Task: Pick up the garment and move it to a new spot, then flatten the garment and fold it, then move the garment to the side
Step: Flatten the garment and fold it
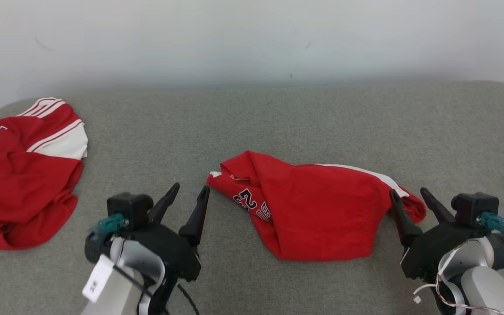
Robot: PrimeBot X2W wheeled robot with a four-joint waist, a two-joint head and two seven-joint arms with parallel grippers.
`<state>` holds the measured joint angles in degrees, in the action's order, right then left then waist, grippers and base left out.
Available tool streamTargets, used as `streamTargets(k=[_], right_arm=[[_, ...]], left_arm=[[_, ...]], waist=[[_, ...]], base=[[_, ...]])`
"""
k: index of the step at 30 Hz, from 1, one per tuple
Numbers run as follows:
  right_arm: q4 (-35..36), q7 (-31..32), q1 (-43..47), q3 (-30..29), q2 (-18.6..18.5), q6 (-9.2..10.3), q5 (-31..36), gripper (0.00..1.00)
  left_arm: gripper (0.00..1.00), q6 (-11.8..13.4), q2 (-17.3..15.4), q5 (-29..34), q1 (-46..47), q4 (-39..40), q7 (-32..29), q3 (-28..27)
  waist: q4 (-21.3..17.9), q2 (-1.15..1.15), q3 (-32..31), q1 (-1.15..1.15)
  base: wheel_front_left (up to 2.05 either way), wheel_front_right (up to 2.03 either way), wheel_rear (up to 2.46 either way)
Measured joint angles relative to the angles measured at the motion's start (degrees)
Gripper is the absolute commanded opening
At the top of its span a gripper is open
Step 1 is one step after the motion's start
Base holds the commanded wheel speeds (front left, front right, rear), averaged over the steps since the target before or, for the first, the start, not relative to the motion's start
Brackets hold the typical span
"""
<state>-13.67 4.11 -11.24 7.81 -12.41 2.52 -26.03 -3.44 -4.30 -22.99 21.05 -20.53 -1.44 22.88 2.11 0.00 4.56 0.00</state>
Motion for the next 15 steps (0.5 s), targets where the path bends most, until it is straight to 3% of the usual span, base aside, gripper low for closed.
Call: streamTargets(k=[15], right_arm=[[-6.65,2.48,-7.05,3.33,2.55,0.08,1.48,1.0]], left_arm=[[1.0,-2.54,1.34,-3.11,11.87,-15.29,-5.08,1.51]], waist=[[-3.71,0.0,4.13,0.0]], base=[[0.0,0.0,0.0]])
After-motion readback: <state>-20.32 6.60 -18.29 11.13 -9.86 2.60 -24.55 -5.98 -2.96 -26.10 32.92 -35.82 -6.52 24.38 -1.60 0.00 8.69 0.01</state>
